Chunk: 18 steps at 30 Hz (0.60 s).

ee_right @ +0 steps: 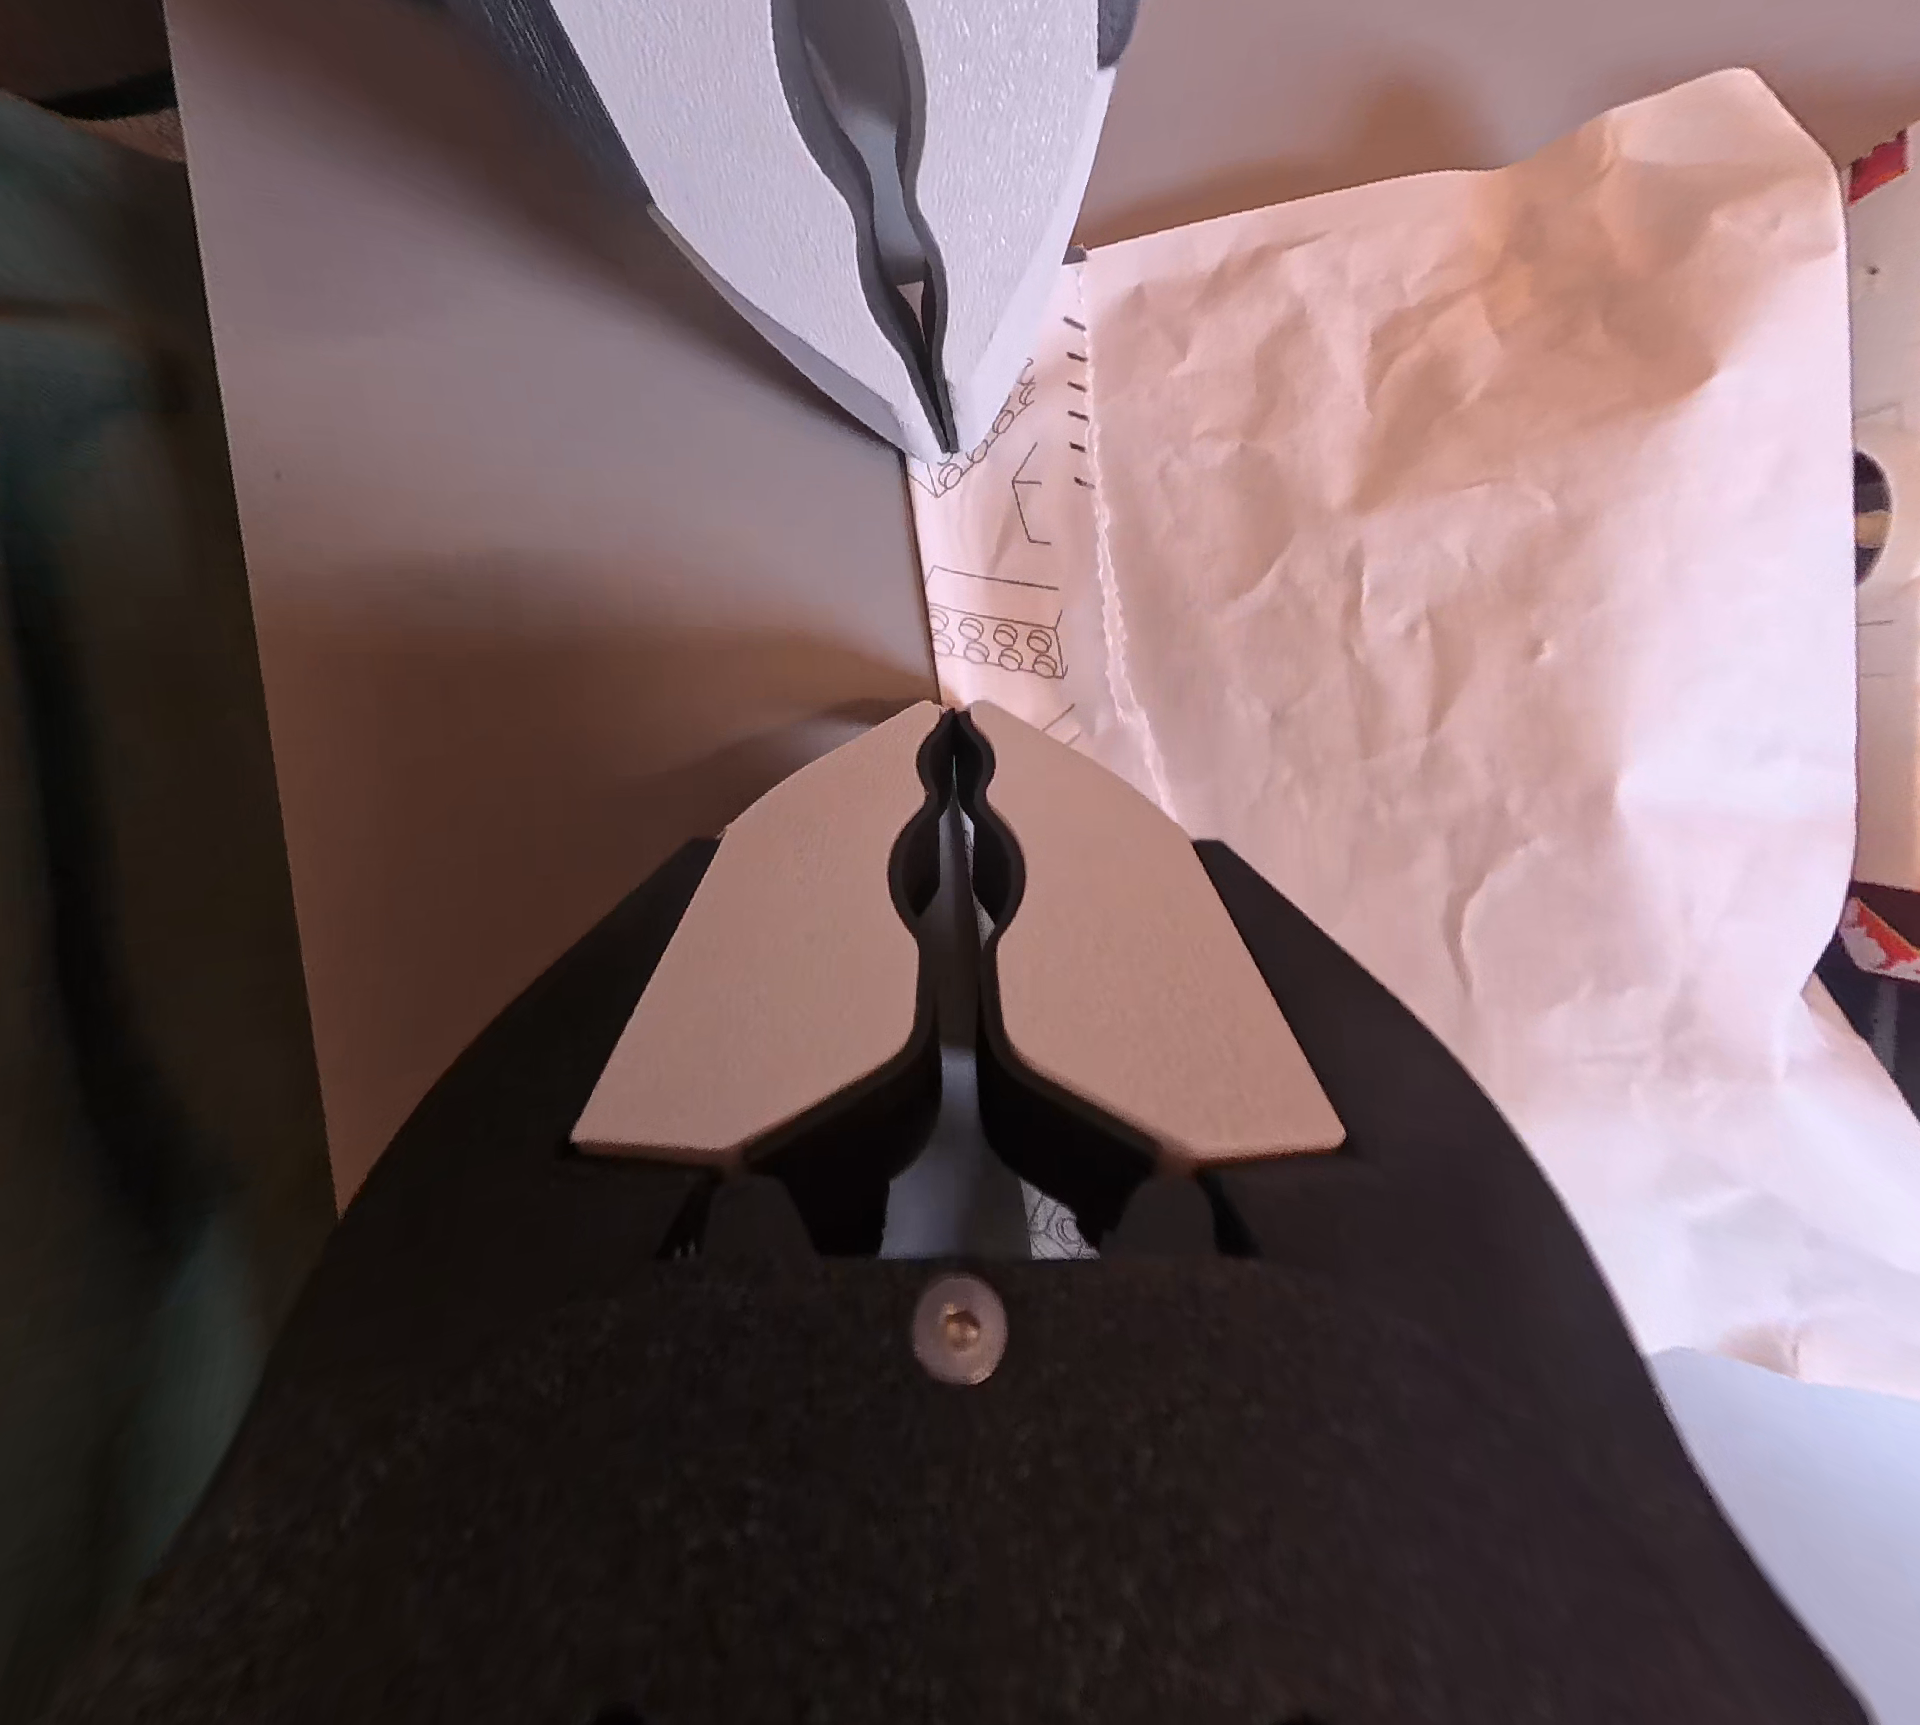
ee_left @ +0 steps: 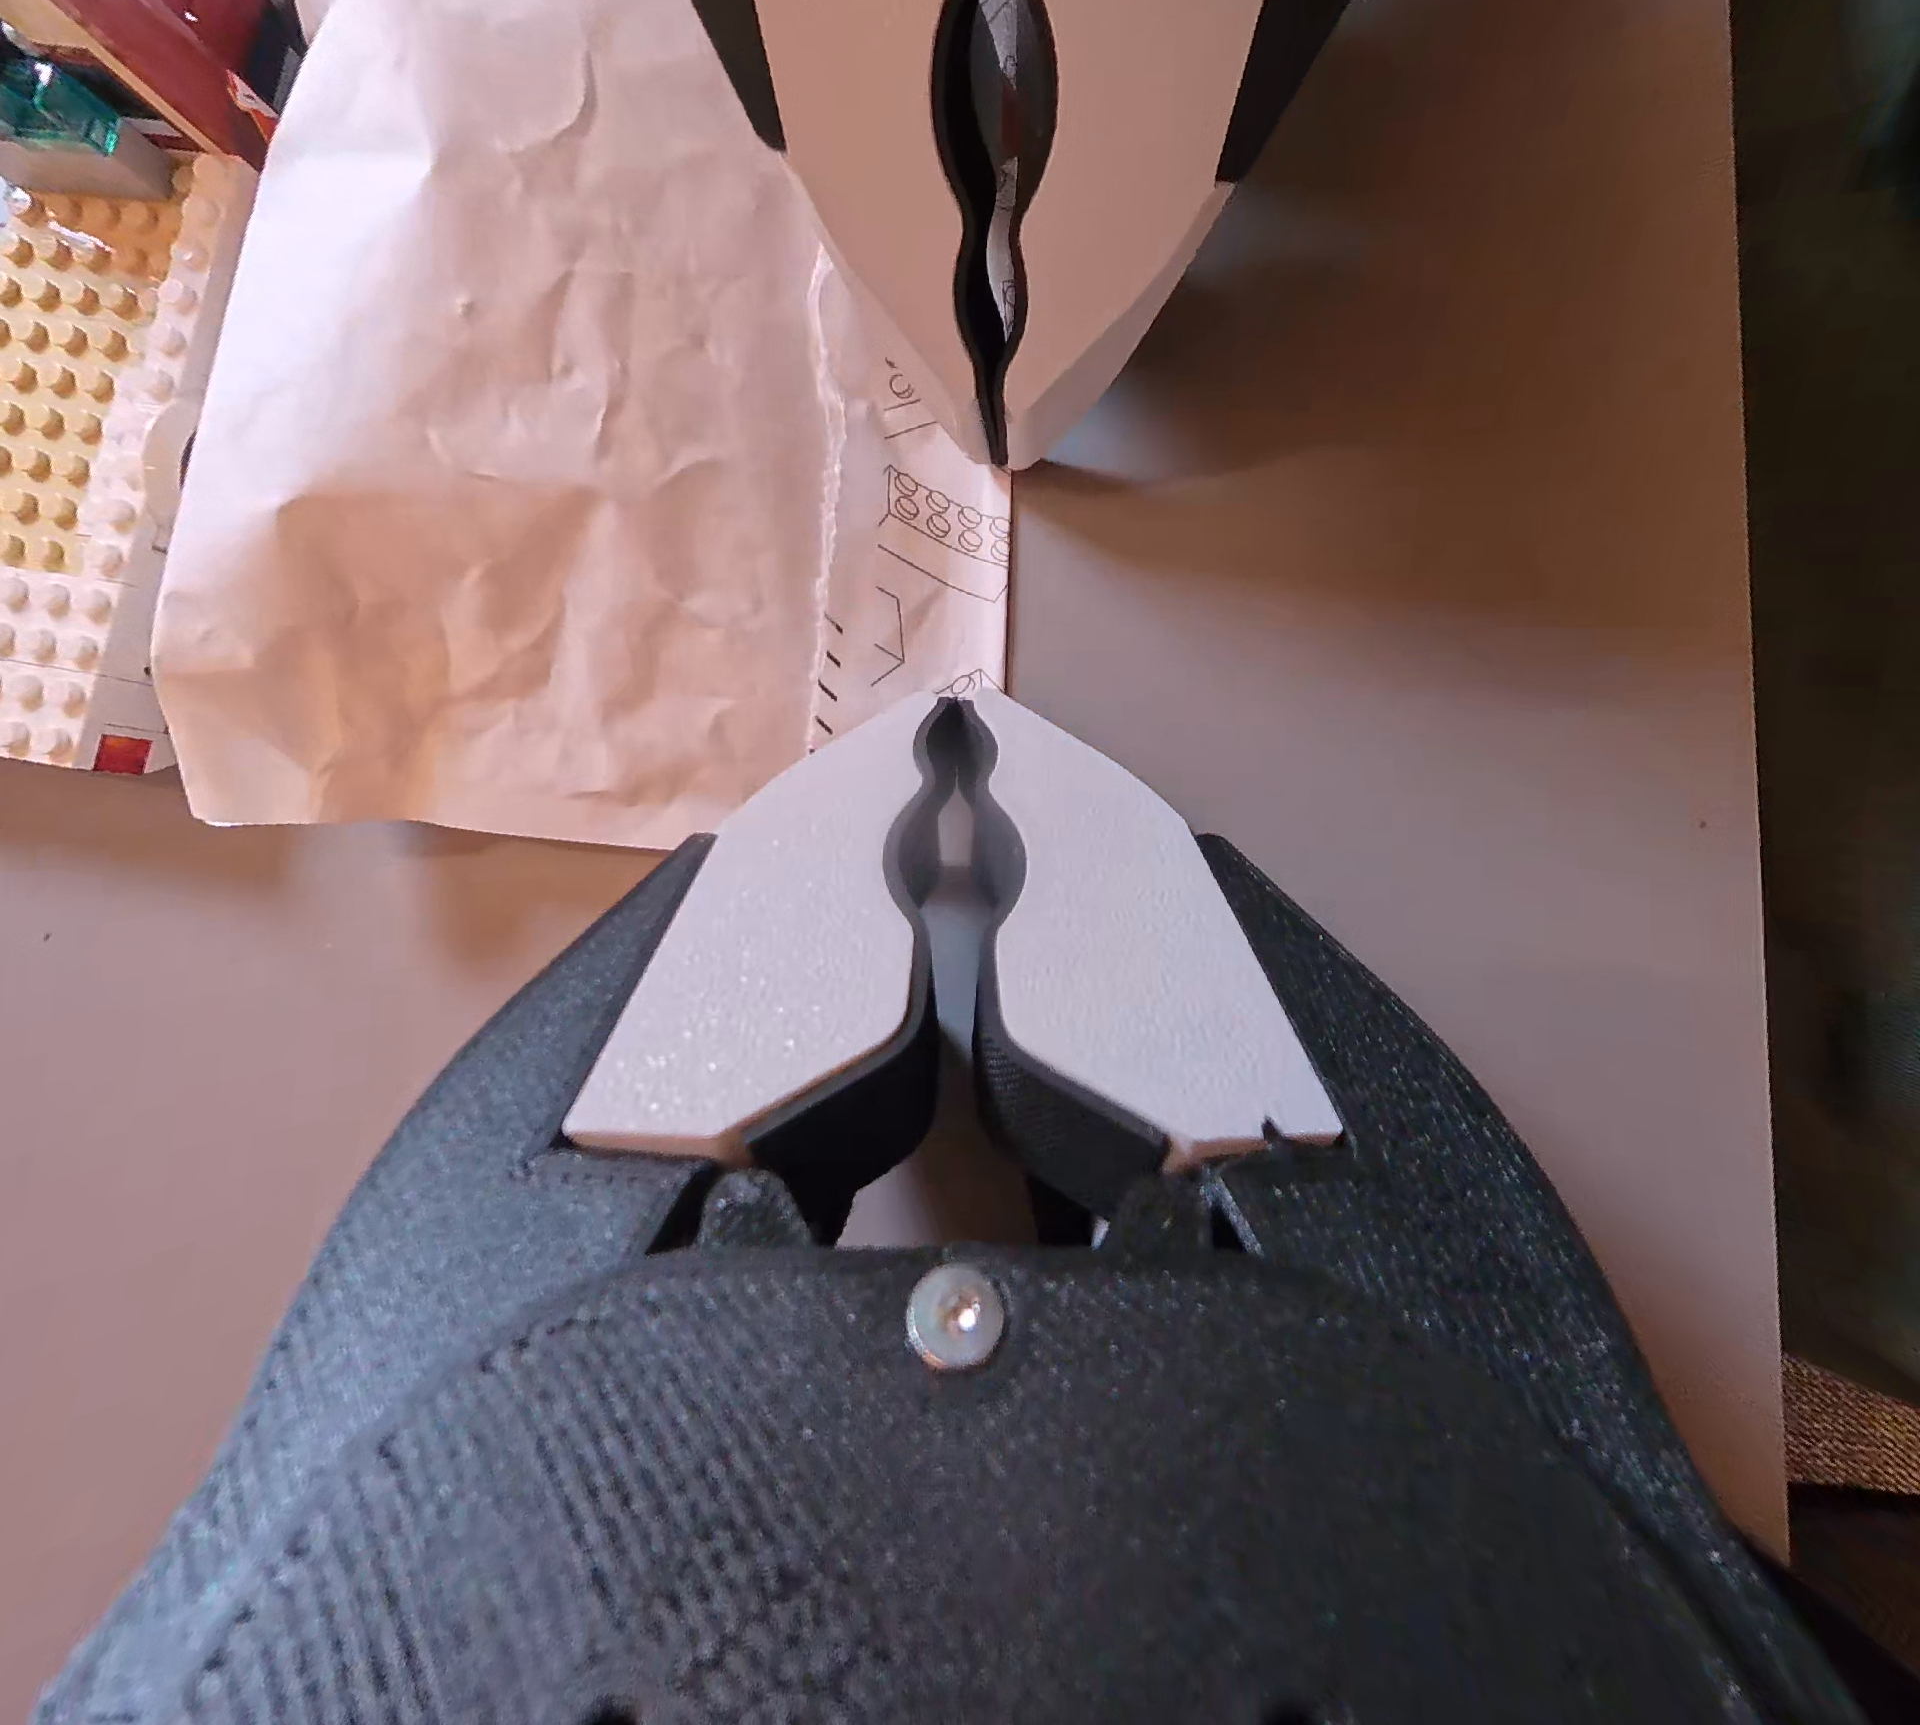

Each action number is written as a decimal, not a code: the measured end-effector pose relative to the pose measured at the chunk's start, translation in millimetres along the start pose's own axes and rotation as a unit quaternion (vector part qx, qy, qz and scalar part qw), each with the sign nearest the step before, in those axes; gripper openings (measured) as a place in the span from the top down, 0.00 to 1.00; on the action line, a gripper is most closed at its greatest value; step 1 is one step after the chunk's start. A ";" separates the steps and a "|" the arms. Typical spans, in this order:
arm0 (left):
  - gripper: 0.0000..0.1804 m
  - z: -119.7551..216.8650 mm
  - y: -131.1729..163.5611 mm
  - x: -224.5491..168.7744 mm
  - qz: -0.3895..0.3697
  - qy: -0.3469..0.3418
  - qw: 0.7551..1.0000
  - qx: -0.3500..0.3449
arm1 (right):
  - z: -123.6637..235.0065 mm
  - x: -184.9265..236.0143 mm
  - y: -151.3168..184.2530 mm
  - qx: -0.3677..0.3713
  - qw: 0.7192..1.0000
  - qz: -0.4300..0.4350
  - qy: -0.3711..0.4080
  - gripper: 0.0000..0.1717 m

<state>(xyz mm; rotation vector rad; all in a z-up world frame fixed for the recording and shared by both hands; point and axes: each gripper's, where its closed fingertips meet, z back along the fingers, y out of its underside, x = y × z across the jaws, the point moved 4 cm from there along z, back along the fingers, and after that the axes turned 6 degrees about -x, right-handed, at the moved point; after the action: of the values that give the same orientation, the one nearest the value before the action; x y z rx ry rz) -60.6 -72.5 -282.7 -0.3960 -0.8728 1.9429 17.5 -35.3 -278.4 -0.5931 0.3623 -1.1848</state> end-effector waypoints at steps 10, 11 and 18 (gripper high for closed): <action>1.00 0.0 0.1 -0.4 -0.001 -0.002 1.000 -0.002 | 12.7 -3.9 16.3 0.002 1.000 -0.021 -0.003 1.00; 1.00 0.1 0.0 -0.4 -0.001 -0.002 1.000 -0.002 | 14.4 -4.3 18.5 0.001 1.000 -0.022 -0.003 1.00; 1.00 0.2 -0.1 -0.5 0.001 -0.002 1.000 -0.003 | 24.1 -5.4 31.5 -0.015 1.000 0.002 0.006 1.00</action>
<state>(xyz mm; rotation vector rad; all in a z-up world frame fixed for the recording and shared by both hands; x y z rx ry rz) -60.4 -72.9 -282.6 -0.3971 -0.8803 1.9431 52.9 -16.5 -278.6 -0.6111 0.3922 -1.1820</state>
